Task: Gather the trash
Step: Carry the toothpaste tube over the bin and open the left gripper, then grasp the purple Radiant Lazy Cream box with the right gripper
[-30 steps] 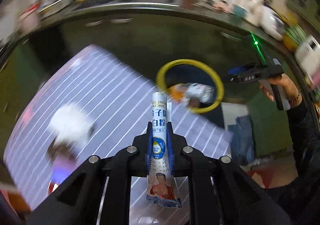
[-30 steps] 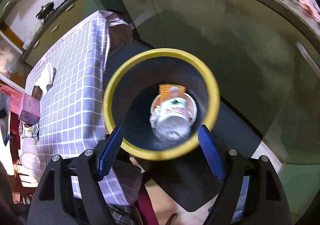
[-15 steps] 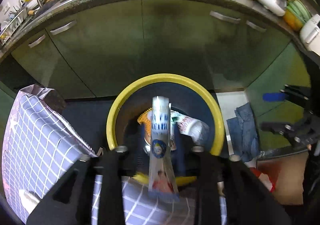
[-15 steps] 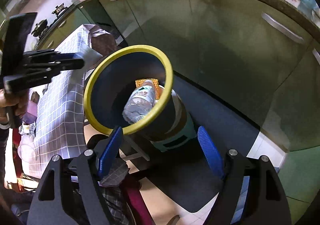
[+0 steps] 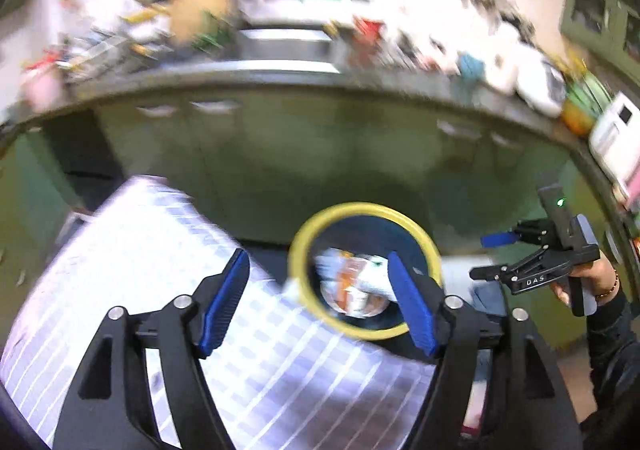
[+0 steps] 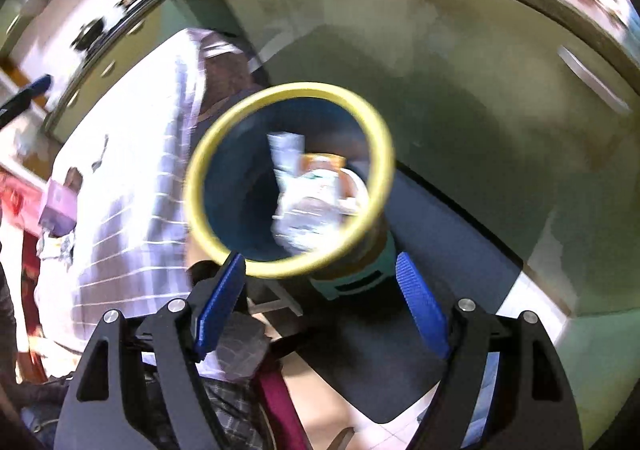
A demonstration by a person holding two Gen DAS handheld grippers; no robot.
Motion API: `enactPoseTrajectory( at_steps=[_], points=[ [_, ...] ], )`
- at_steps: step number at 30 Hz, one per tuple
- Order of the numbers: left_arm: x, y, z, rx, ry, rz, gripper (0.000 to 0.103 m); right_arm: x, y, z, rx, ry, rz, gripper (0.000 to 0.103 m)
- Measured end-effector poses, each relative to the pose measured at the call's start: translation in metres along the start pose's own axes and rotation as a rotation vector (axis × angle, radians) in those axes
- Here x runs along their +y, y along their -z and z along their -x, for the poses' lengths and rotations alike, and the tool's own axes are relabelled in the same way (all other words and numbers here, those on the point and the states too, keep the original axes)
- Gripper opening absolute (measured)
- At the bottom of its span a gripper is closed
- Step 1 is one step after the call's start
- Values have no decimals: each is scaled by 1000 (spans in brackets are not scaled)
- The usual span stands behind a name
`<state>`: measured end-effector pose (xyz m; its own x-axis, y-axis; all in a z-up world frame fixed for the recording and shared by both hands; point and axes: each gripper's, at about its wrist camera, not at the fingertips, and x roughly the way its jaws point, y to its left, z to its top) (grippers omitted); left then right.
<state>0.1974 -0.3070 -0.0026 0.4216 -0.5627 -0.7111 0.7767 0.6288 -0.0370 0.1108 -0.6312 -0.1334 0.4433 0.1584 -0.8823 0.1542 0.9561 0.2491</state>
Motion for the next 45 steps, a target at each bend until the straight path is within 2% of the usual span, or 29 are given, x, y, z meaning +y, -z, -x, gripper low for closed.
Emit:
enactPoseTrajectory(
  at_steps=[2, 4, 6, 9, 12, 16, 22, 29, 40, 42, 44, 45],
  points=[
    [24, 16, 37, -66, -48, 34, 78, 31, -10, -3, 12, -22, 57, 78],
    [52, 39, 74, -129, -145, 77, 82, 69, -21, -6, 25, -47, 129, 83],
    [72, 58, 98, -172, -216, 105, 89, 117, -31, -10, 42, -99, 214, 84],
    [108, 93, 128, -223, -312, 186, 90, 193, -43, -21, 77, -180, 337, 84],
    [150, 130, 139, -239, -364, 293, 91, 258, -51, -31, 104, -248, 417, 84],
    [187, 169, 152, -261, -434, 383, 91, 347, -57, -35, 121, -315, 534, 84],
    [227, 222, 173, -277, -474, 517, 91, 434, -53, -56, 163, -287, 669, 83],
    [250, 264, 183, -278, -506, 594, 91, 462, -49, -93, 211, -238, 710, 82],
    [274, 278, 165, -294, -498, 635, 92, 478, -44, -135, 264, -110, 737, 72],
    [276, 281, 164, -294, -501, 641, 92, 481, -43, -142, 271, -98, 745, 68],
    [277, 283, 163, -293, -498, 644, 92, 481, -43, -148, 278, -92, 745, 57],
    [278, 283, 162, -291, -495, 644, 92, 482, -43, -147, 275, -90, 747, 57]
  ],
)
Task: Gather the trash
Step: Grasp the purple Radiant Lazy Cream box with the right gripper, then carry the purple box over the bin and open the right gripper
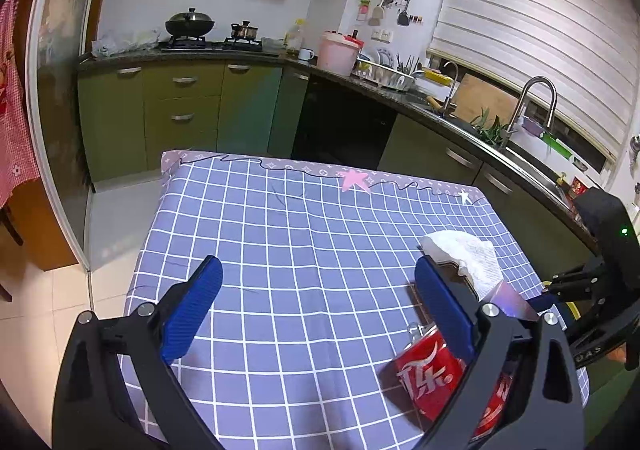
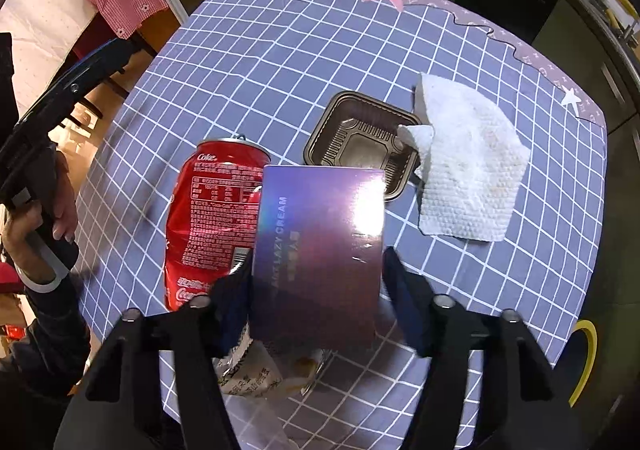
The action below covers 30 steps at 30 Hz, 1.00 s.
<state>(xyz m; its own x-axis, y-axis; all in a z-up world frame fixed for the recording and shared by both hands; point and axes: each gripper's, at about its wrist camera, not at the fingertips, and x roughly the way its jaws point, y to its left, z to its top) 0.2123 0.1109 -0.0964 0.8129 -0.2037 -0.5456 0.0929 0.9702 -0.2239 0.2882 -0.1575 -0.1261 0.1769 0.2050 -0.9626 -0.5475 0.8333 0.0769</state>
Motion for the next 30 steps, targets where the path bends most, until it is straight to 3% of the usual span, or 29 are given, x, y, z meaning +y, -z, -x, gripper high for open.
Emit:
enactPoseTrajectory(
  at_steps=[6, 13, 17, 20, 26, 30],
  points=[
    [-3, 4, -7, 23, 9, -17, 93, -2, 5, 12, -48, 18, 7, 54],
    [-1, 7, -11, 33, 12, -13, 93, -40, 33, 73, -181, 7, -83, 54],
    [-1, 8, -13, 42, 16, -12, 93, -104, 76, 117, -277, 88, -247, 54],
    [-4, 8, -10, 42, 24, -20, 93, -162, 113, 132, -298, 187, -398, 54],
    [-27, 6, 8, 46, 67, -80, 93, -272, 188, 110, -203, 317, -666, 54],
    [-56, 9, 25, 59, 87, -152, 93, -316, 215, 82, -171, 294, -759, 54]
  ],
)
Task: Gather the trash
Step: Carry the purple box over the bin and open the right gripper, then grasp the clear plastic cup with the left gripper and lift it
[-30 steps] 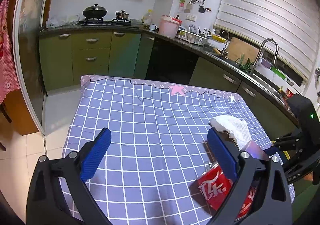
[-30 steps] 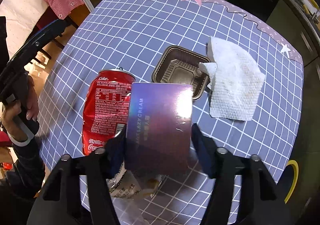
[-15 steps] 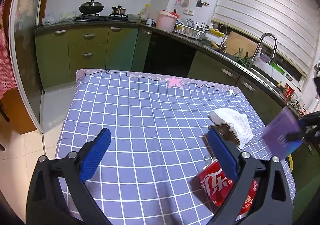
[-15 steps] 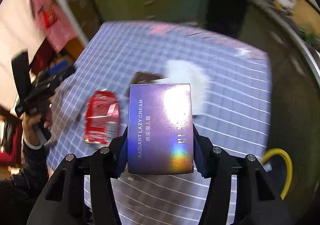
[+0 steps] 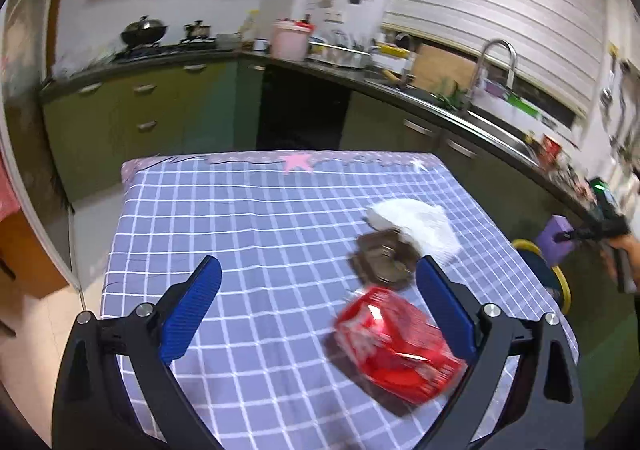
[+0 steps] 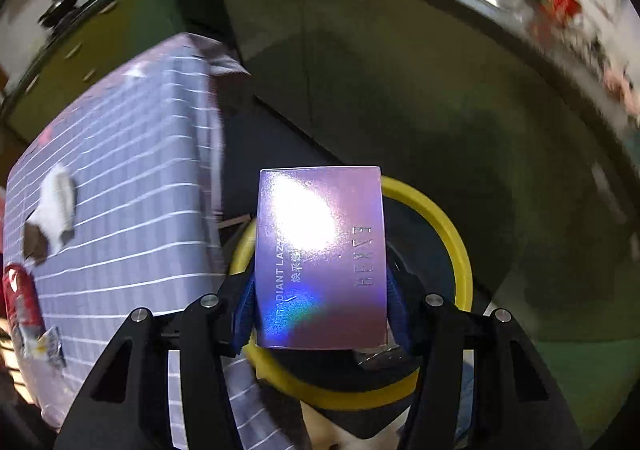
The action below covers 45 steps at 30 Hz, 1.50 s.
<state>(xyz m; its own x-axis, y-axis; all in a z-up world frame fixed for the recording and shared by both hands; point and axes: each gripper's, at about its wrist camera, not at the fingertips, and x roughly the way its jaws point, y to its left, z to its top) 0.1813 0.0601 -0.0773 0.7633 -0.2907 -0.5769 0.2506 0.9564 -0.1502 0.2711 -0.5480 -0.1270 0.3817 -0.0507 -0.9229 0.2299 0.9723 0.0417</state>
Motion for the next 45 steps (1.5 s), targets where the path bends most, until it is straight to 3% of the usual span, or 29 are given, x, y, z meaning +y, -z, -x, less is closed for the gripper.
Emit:
enactPoseTrajectory(
  at_steps=[9, 11, 17, 21, 25, 35, 45],
  points=[
    [-69, 11, 44, 21, 163, -134, 96, -28, -7, -69, 101, -56, -48, 56],
    [-83, 16, 53, 32, 212, -169, 96, -31, -4, -74, 99, -63, -54, 74],
    [-119, 34, 69, 70, 308, -281, 96, -42, 20, -34, -25, -57, -61, 77],
    [-142, 56, 73, 117, 346, -380, 96, -36, 61, -1, -95, -121, -42, 81],
    [-157, 75, 67, 165, 364, -436, 96, -24, 106, 10, -104, -185, -31, 81],
    [-150, 98, 18, 305, 372, -372, 96, 5, 164, 26, -133, -255, 8, 82],
    [-142, 105, -5, 359, 400, -300, 96, 11, 157, 41, -168, -279, 21, 83]
  ],
)
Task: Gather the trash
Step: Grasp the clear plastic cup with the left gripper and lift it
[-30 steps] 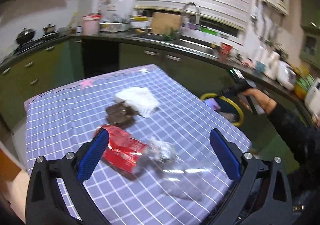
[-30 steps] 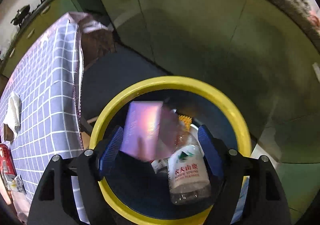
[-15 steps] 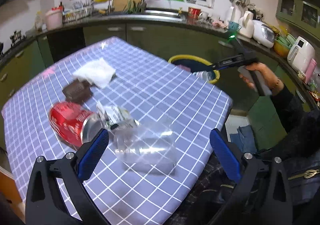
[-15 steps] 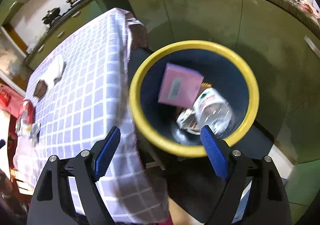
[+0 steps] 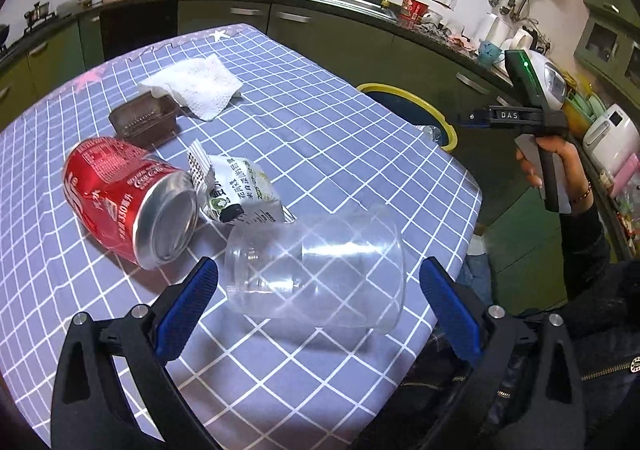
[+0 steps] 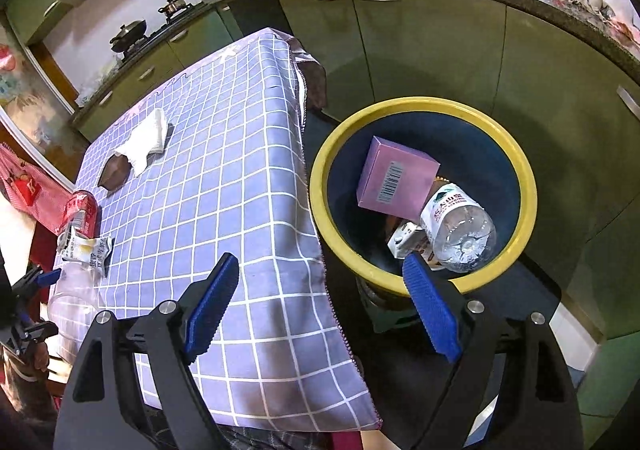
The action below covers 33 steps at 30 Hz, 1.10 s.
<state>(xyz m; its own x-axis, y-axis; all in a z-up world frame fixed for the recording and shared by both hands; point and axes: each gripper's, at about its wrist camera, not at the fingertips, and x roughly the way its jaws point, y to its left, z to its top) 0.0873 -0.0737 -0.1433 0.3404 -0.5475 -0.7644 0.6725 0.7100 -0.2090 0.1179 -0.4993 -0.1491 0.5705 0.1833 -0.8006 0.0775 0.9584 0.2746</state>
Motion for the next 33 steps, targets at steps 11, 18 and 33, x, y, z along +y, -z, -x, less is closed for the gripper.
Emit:
enactPoseTrajectory(
  at_steps=[11, 18, 33],
  points=[
    [0, -2, -8, 10, 24, 16, 96, 0, 3, -5, 8, -12, -5, 84],
    [-1, -2, -13, 18, 20, 13, 83, -1, 6, -5, 6, -18, -10, 84],
    [-21, -15, 6, 1, 12, -56, 79, -7, 7, 10, -37, -11, -26, 84]
  ],
)
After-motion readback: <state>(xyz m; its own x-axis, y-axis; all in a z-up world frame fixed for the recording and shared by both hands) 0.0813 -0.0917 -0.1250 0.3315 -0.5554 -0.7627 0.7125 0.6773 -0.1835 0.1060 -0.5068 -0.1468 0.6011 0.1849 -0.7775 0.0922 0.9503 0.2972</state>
